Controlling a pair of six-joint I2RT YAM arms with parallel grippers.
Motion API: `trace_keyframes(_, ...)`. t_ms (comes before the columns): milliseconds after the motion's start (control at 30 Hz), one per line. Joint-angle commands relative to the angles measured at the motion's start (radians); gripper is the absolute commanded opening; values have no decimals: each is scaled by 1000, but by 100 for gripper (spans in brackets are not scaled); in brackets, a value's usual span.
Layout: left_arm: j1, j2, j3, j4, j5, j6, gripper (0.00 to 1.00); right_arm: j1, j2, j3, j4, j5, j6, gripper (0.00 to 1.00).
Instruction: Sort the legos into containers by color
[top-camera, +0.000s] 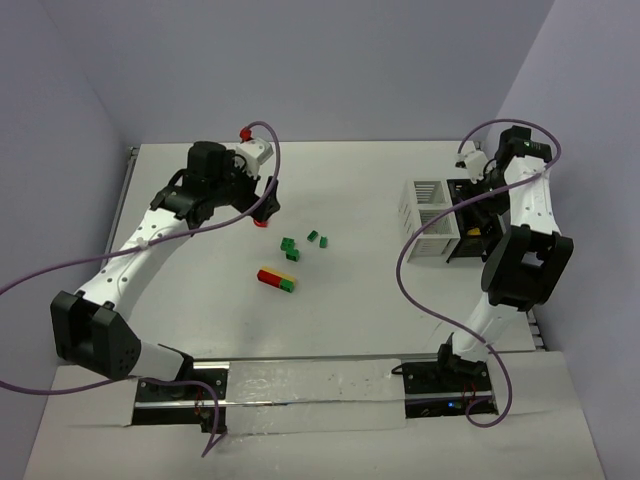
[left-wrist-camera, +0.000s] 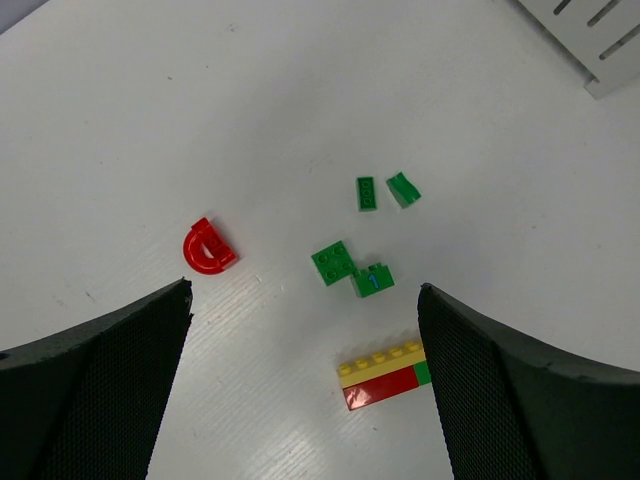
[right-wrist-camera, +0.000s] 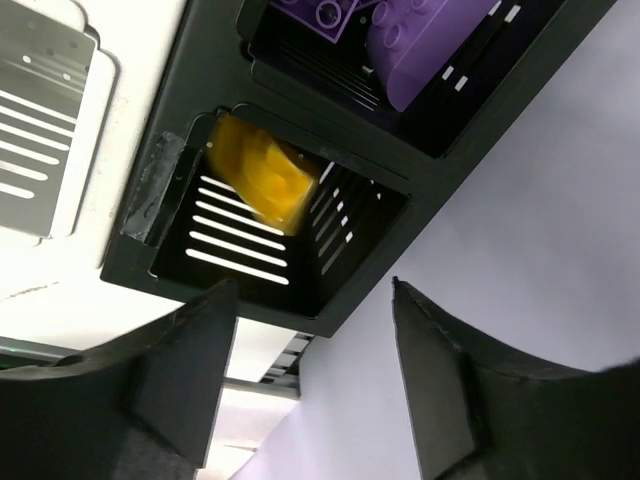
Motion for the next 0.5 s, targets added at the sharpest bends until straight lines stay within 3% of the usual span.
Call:
trace_keyframes(0,-6,13,-17,9,13,13,99,7,-15,31,1,-6,11,74)
trace_keyframes(133,-4,40,-25,36,2,-9,97,39,-53,89,-34,-65,54,77)
trace_keyframes(167,-4,46,-26,45,2,-9,97,40,-63,90,-41,-85,68,82)
trace_keyframes(200,-4,67,-25,50,-1,-18,96,58,-84,112,-50,-100,82,94)
trace_keyframes(233,-4,81,-20,53,-4,-23,95,71,-96,125,-56,-117,109,97)
trace_keyframes(467,22,188,-37,109,1,22,88,225,-189,154,-47,-258,257,100)
